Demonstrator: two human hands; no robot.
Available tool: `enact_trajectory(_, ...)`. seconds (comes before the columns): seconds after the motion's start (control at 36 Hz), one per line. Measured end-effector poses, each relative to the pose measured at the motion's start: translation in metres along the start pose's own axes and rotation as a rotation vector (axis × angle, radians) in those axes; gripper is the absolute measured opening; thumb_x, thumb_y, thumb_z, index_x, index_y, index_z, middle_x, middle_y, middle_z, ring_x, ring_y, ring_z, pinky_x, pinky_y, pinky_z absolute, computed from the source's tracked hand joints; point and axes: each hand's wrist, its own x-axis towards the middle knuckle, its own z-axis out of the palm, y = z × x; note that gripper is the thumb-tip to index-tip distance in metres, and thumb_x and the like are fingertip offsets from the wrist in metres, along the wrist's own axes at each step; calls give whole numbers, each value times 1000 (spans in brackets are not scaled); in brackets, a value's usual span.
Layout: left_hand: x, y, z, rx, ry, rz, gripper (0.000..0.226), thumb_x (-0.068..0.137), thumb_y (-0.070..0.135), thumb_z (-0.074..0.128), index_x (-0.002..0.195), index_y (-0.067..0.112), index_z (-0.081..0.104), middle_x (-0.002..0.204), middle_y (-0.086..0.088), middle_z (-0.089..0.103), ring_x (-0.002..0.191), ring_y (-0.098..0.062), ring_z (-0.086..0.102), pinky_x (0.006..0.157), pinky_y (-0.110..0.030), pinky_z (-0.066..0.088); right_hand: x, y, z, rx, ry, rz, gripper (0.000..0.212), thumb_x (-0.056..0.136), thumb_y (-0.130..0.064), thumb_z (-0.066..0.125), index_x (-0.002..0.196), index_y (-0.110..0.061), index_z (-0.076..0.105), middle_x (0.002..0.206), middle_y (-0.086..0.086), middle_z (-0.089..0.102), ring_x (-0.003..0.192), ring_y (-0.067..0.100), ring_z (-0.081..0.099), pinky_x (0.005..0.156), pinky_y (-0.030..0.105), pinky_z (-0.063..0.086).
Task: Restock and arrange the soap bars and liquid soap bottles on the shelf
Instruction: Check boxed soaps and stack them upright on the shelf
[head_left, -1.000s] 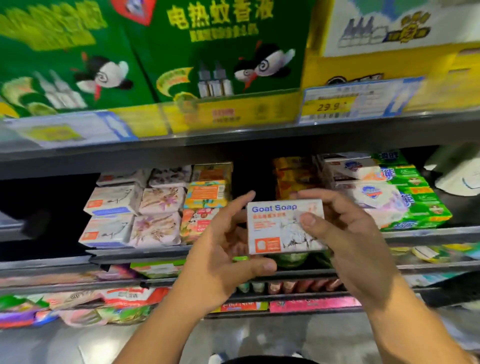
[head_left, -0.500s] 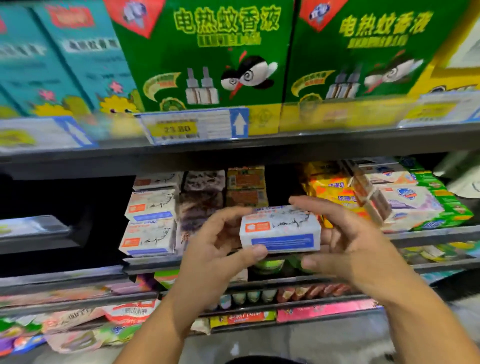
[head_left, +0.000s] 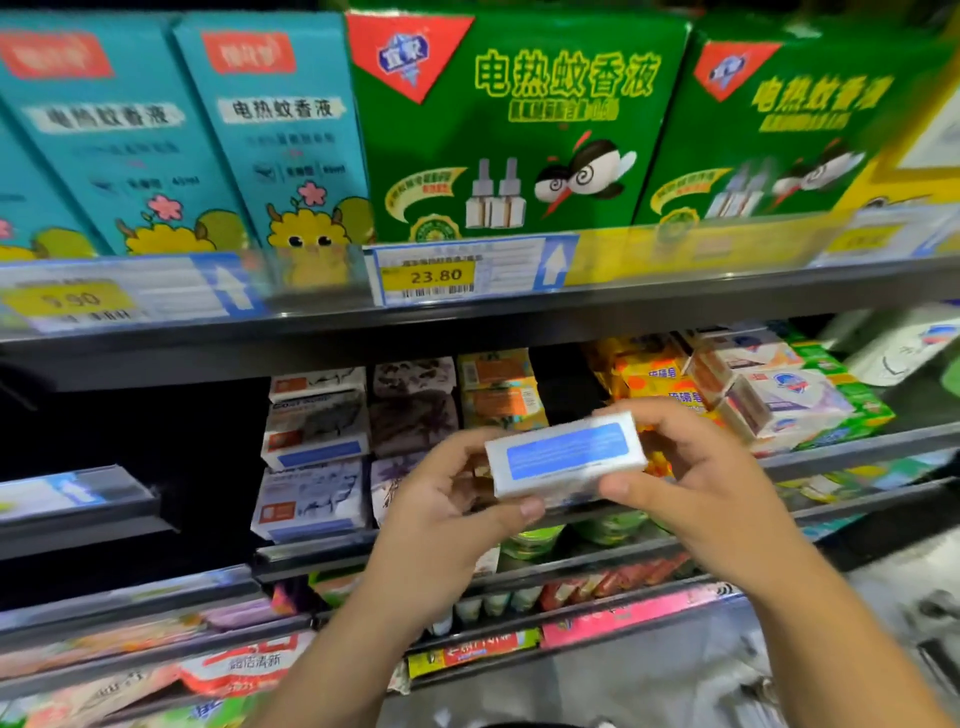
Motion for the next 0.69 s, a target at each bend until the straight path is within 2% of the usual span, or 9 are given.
enact_trajectory(0.08,-2,14,1,-49,21,89,46,66,4,84,106,19,69,101,2,74,93,-13,71,73,-21,56,-2,2,1,36,21,-12,45,69,-29,85,109,-38,67,106,-3,69,97,18,66,77,26,56)
enact_trajectory(0.17,-3,21,1,-30,63,195,52,60,0,88,97,34,73,100,5,73,91,-8,69,70,-19,56,-4,6,9,69,38,-16,51,64,-41,88,109,-34,66,105,0,69,96,24,66,78,32,56)
enact_trajectory(0.28,-4,21,5,-82,104,253,57,51,18,89,98,41,68,103,1,71,99,-16,67,75,-33,60,-6,13,30,48,0,19,56,60,-30,87,109,-43,63,108,-4,70,100,21,66,82,37,54)
enact_trajectory(0.33,-5,18,13,-79,108,238,61,49,18,90,100,41,66,102,-1,71,98,-18,68,78,-35,59,-7,15,46,83,-68,96,59,59,-25,82,113,-40,63,109,-6,72,101,17,68,79,30,55)
enact_trajectory(0.39,-5,15,20,-33,95,226,62,50,15,90,102,39,65,102,-1,70,96,-16,68,76,-29,57,-7,14,57,102,-135,154,60,57,-16,77,115,-25,65,103,-8,74,97,11,70,74,20,54)
enact_trajectory(0.47,-3,9,22,23,101,208,65,53,11,92,104,41,64,104,0,71,99,-16,68,78,-31,57,-6,13,58,82,-160,172,56,60,-6,74,113,-17,64,97,-11,74,91,6,71,73,17,53)
enact_trajectory(0.56,1,10,17,28,142,201,67,49,25,94,104,47,62,106,0,71,104,-21,68,85,-47,58,-5,19,37,74,-96,166,67,60,-19,87,119,-35,62,108,-3,72,101,17,69,84,37,55)
enact_trajectory(0.61,2,10,14,38,159,209,67,48,29,93,102,50,61,103,0,72,102,-19,68,85,-47,58,-6,22,20,80,-43,159,73,53,-30,92,119,-41,61,104,0,72,101,25,69,87,49,55)
enact_trajectory(0.69,3,6,15,109,159,208,64,51,36,90,103,52,57,102,7,72,103,-11,67,85,-36,57,-6,17,-5,152,47,126,85,45,-40,98,121,-38,61,97,7,72,97,34,68,82,46,57)
